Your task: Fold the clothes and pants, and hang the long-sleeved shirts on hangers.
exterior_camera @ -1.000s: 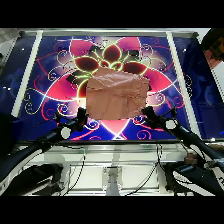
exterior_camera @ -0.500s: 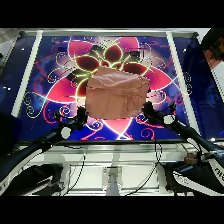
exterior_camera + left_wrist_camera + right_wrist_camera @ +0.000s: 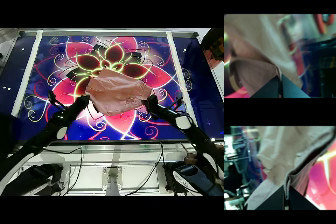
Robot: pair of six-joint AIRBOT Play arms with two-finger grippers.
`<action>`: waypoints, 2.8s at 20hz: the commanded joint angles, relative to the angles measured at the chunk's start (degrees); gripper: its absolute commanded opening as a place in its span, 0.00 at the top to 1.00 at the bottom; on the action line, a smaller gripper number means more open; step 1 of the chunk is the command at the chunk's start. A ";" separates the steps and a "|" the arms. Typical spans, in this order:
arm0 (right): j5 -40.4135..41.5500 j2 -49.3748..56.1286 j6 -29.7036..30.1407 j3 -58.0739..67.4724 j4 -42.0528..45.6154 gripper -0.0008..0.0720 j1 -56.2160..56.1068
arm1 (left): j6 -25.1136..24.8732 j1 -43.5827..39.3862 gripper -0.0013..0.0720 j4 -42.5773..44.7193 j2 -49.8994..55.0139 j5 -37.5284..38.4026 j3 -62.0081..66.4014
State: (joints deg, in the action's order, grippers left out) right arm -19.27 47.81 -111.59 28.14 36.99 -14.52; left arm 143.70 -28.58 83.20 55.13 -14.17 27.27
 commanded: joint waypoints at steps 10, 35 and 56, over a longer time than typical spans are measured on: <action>-18.27 -20.00 -20.65 1.62 22.43 0.95 6.14 | -9.18 3.39 0.97 4.24 -14.43 5.27 5.51; 9.35 36.20 -5.66 63.06 23.45 0.95 6.69 | -9.97 10.88 0.97 11.63 27.28 19.91 68.81; -22.36 23.02 0.07 33.00 25.59 0.95 6.73 | -25.03 10.88 0.97 12.81 4.63 44.26 30.27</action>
State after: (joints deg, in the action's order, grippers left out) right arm -41.54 76.86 -111.87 69.80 62.81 -7.14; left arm 119.28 -17.52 95.55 66.61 28.34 65.41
